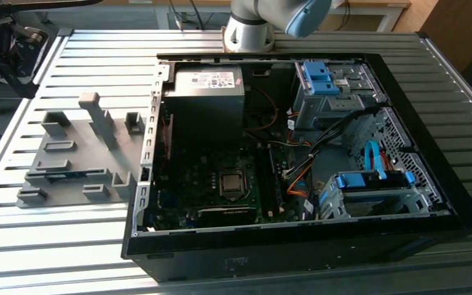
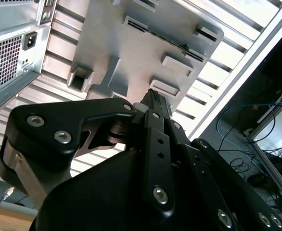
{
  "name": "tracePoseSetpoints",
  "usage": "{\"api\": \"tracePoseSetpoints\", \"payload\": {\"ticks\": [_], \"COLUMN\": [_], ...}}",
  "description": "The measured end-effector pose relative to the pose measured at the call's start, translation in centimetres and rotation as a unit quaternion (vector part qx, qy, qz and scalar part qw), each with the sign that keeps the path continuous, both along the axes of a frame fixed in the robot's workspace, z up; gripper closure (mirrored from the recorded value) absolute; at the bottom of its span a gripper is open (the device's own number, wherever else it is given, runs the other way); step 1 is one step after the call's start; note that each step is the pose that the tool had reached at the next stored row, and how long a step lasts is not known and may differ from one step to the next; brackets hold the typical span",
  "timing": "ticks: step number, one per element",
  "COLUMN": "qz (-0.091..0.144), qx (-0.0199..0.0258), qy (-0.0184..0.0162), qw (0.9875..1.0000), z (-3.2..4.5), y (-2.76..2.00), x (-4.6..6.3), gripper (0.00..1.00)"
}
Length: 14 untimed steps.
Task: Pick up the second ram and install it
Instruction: 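Reach for the second ram, then pick up the second ram and move it above second insertion slot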
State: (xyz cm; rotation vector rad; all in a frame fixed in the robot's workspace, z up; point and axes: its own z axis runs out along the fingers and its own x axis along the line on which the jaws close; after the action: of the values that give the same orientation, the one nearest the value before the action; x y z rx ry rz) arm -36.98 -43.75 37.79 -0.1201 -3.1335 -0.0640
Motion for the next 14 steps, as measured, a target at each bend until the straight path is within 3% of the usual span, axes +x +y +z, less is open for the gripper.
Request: {"api": "tracePoseSetpoints", "payload": {"ticks": [14], "qz": [0.001], "qx": [0.0000], "qy": [0.0000], "qw": [1.0000], "z": [0.00], "y": [0.00], "x": [-0.02], "gripper": [0.89]}}
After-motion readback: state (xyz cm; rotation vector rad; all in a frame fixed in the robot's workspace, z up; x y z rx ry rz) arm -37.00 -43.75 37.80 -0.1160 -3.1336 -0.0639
